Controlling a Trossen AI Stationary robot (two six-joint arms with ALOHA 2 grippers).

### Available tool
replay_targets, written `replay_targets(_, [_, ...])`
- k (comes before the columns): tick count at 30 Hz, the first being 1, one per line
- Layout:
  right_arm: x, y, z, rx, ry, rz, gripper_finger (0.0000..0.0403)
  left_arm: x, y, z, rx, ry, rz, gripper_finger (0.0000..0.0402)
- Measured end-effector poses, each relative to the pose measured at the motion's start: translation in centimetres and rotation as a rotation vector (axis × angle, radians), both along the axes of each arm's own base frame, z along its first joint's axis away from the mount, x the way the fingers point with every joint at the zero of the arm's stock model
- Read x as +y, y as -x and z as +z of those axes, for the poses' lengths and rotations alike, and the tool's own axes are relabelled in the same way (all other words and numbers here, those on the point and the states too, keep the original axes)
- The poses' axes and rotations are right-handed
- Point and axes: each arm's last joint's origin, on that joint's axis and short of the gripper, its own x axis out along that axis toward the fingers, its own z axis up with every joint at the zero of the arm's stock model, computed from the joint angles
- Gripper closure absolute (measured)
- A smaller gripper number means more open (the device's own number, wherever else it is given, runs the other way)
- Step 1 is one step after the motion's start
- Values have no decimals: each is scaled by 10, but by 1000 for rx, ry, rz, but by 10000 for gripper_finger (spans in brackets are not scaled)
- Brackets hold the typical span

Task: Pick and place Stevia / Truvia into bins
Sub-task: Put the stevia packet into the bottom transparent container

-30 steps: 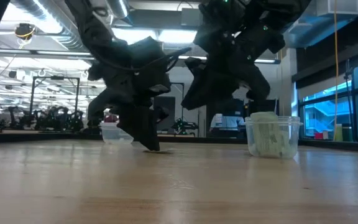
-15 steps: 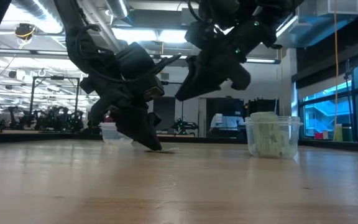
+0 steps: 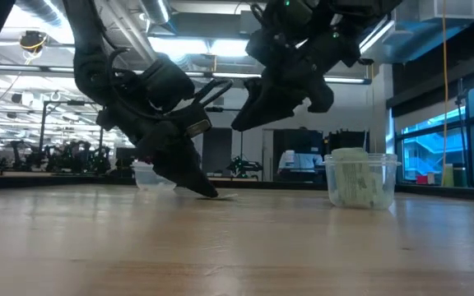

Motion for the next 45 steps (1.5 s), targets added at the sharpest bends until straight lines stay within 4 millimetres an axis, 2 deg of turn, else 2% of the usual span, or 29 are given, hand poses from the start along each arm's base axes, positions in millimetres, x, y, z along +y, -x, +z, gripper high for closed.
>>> replay_targets(6, [-34,7,-3,42,-159,-220,271,-1,1,-1,2,-25,111,400])
replay_targets(12, [-62,16,-4,83,-531,-460,261,-1,0,0,-29,-38,152,400])
replay_targets(14, [-68,17,-3,78,-596,-522,261,-1,0,0,-31,-49,164,400])
replay_targets(24, [-71,18,-5,106,-724,-651,261,3,-1,1,-45,-122,257,400])
replay_targets(35, [-73,11,-45,215,-826,-793,261,4,-3,4,-84,-125,257,400])
replay_targets(45, [-75,8,-47,183,-846,-841,261,4,-4,4,-87,-133,264,399])
